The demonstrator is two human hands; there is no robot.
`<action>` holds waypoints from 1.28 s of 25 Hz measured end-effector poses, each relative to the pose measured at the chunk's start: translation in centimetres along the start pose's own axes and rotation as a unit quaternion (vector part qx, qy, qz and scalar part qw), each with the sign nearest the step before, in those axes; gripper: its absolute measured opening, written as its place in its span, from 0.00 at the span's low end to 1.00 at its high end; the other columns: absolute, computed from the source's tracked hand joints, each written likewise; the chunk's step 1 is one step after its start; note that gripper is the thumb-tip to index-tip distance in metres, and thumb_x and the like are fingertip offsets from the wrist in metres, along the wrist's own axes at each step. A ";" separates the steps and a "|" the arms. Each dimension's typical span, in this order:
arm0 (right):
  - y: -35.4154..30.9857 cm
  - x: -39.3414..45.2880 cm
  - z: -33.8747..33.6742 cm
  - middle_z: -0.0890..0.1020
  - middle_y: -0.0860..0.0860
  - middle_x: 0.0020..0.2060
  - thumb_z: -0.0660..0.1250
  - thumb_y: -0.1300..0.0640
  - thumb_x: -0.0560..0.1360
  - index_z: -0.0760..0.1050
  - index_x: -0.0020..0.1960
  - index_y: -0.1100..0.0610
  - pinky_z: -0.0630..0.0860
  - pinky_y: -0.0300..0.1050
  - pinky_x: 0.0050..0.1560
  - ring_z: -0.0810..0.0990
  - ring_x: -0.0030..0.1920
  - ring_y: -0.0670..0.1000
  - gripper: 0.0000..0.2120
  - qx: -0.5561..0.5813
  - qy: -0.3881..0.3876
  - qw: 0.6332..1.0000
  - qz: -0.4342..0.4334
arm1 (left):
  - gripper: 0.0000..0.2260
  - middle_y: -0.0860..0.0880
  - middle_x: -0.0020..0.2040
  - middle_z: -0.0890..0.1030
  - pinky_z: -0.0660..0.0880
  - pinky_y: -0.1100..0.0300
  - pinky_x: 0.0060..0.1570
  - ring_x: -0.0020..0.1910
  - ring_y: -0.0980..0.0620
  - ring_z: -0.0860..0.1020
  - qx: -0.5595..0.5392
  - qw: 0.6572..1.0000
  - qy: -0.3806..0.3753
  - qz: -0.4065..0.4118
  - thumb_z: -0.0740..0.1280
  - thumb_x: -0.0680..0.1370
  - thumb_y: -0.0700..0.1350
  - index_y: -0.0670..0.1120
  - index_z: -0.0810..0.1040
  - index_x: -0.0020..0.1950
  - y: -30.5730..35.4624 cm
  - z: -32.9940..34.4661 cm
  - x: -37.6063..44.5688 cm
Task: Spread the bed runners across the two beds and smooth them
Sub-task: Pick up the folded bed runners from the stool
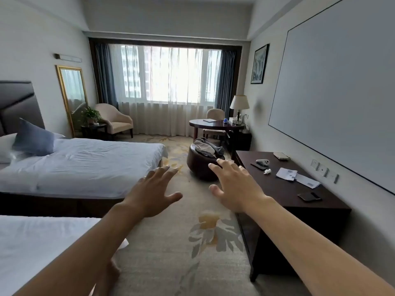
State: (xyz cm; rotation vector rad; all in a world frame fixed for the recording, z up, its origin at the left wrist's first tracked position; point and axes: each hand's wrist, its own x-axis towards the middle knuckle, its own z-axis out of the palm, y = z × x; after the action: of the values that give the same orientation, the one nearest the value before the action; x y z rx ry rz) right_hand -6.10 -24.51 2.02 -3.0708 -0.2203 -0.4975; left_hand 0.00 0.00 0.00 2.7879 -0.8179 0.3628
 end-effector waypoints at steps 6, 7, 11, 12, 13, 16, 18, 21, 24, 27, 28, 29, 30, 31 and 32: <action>5.1 11.5 3.8 0.59 0.52 0.79 0.59 0.43 0.81 0.54 0.80 0.49 0.58 0.59 0.77 0.56 0.79 0.54 0.31 0.012 -0.004 0.999 0.033 | 0.37 0.52 0.81 0.53 0.62 0.46 0.73 0.79 0.49 0.54 -0.013 1.000 -0.017 0.004 0.61 0.78 0.67 0.56 0.50 0.81 -4.5 3.4 13.7; 6.1 13.5 4.7 0.59 0.52 0.79 0.59 0.43 0.81 0.55 0.80 0.49 0.58 0.59 0.77 0.57 0.79 0.54 0.31 0.014 0.002 0.999 0.035 | 0.37 0.52 0.81 0.53 0.61 0.46 0.73 0.79 0.49 0.54 -0.012 1.000 -0.014 0.006 0.61 0.78 0.67 0.56 0.50 0.81 -5.3 4.1 15.8; 10.4 22.4 8.7 0.60 0.52 0.78 0.59 0.42 0.81 0.56 0.80 0.49 0.59 0.59 0.76 0.58 0.78 0.55 0.30 0.016 0.005 0.999 0.035 | 0.37 0.52 0.81 0.53 0.62 0.47 0.74 0.79 0.49 0.55 -0.010 1.000 -0.003 0.009 0.61 0.78 0.66 0.56 0.50 0.81 -8.2 7.0 25.3; 11.7 24.8 9.8 0.61 0.52 0.78 0.59 0.42 0.81 0.56 0.80 0.49 0.59 0.58 0.76 0.58 0.78 0.55 0.30 0.021 0.005 0.999 0.033 | 0.36 0.52 0.81 0.53 0.61 0.47 0.74 0.79 0.49 0.55 -0.009 1.000 -0.004 0.007 0.61 0.78 0.66 0.56 0.51 0.81 -8.8 7.9 27.9; 13.0 27.2 10.8 0.61 0.52 0.78 0.59 0.43 0.81 0.56 0.80 0.50 0.59 0.58 0.76 0.58 0.78 0.55 0.30 0.021 0.005 0.999 0.031 | 0.36 0.52 0.81 0.53 0.61 0.48 0.73 0.79 0.49 0.55 -0.007 1.000 -0.006 0.004 0.61 0.78 0.66 0.56 0.51 0.81 -9.4 8.6 30.6; 16.9 33.8 12.9 0.62 0.52 0.77 0.59 0.42 0.81 0.58 0.79 0.50 0.61 0.58 0.75 0.60 0.77 0.55 0.30 0.012 0.000 0.999 0.031 | 0.36 0.51 0.81 0.53 0.61 0.48 0.74 0.79 0.49 0.54 0.005 1.000 -0.018 -0.006 0.61 0.78 0.66 0.56 0.51 0.81 -11.0 10.1 37.9; 19.4 38.4 14.2 0.63 0.52 0.76 0.59 0.42 0.81 0.60 0.78 0.51 0.63 0.58 0.74 0.62 0.76 0.56 0.29 0.014 0.000 0.999 0.031 | 0.35 0.51 0.81 0.54 0.60 0.47 0.74 0.79 0.49 0.54 -0.005 1.000 -0.016 -0.011 0.61 0.79 0.65 0.56 0.52 0.81 -12.1 11.0 42.7; 21.7 44.6 16.6 0.63 0.52 0.76 0.58 0.42 0.81 0.59 0.78 0.51 0.64 0.58 0.73 0.63 0.75 0.56 0.29 0.023 -0.011 0.999 0.028 | 0.35 0.51 0.81 0.55 0.58 0.47 0.75 0.79 0.49 0.54 -0.016 1.000 -0.015 -0.010 0.61 0.78 0.65 0.56 0.53 0.81 -14.5 13.0 48.6; 23.3 51.4 19.6 0.62 0.52 0.77 0.58 0.42 0.81 0.58 0.79 0.51 0.64 0.58 0.73 0.62 0.76 0.56 0.29 0.026 -0.012 0.999 0.025 | 0.34 0.51 0.81 0.55 0.56 0.48 0.76 0.79 0.49 0.53 -0.019 1.000 -0.017 -0.015 0.61 0.79 0.64 0.56 0.53 0.81 -17.9 15.4 54.7; 24.3 58.1 22.7 0.62 0.52 0.77 0.58 0.42 0.81 0.58 0.79 0.50 0.64 0.57 0.73 0.61 0.77 0.55 0.29 0.027 -0.008 0.999 0.027 | 0.34 0.51 0.81 0.54 0.55 0.48 0.76 0.80 0.48 0.52 -0.015 1.000 -0.017 -0.008 0.61 0.79 0.65 0.56 0.53 0.81 -22.2 17.5 61.1; 24.7 60.8 23.8 0.61 0.52 0.77 0.58 0.42 0.81 0.57 0.79 0.50 0.64 0.57 0.74 0.61 0.77 0.55 0.29 0.025 -0.013 0.999 0.029 | 0.34 0.51 0.81 0.54 0.55 0.48 0.76 0.80 0.48 0.52 -0.016 1.000 -0.018 -0.005 0.61 0.79 0.65 0.57 0.53 0.81 -23.9 18.2 63.6; 25.0 63.3 24.8 0.61 0.52 0.77 0.58 0.43 0.82 0.57 0.79 0.50 0.63 0.57 0.74 0.61 0.77 0.55 0.29 0.024 -0.019 0.999 0.032 | 0.34 0.51 0.81 0.54 0.54 0.48 0.76 0.80 0.48 0.52 -0.015 1.000 -0.023 -0.002 0.61 0.79 0.65 0.56 0.54 0.80 -25.3 18.6 65.9; 25.2 65.6 25.7 0.62 0.52 0.77 0.58 0.43 0.81 0.57 0.79 0.50 0.63 0.56 0.74 0.61 0.77 0.55 0.29 0.024 -0.022 0.999 0.035 | 0.33 0.51 0.81 0.54 0.53 0.49 0.76 0.80 0.49 0.51 -0.014 1.000 -0.027 0.001 0.61 0.79 0.65 0.56 0.54 0.80 -26.7 19.0 68.0; 25.5 68.1 26.6 0.62 0.52 0.77 0.58 0.43 0.81 0.57 0.79 0.50 0.63 0.56 0.74 0.61 0.76 0.55 0.29 0.023 -0.021 0.999 0.036 | 0.33 0.51 0.81 0.54 0.52 0.49 0.76 0.80 0.49 0.51 -0.009 1.000 -0.027 0.006 0.61 0.79 0.64 0.56 0.55 0.80 -28.2 19.3 70.3; 25.9 70.2 27.5 0.62 0.52 0.77 0.59 0.43 0.81 0.58 0.79 0.50 0.64 0.55 0.74 0.62 0.76 0.55 0.29 0.028 -0.018 0.999 0.041 | 0.33 0.51 0.81 0.54 0.52 0.48 0.77 0.80 0.49 0.51 -0.006 1.000 -0.024 0.011 0.61 0.79 0.64 0.55 0.55 0.80 -29.5 19.6 72.3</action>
State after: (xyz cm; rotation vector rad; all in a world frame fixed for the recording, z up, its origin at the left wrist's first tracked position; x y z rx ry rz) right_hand 72.15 -39.37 -1.86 -3.0208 -0.1058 -0.4240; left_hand 78.71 -17.14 -1.36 2.7886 -0.8581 0.2958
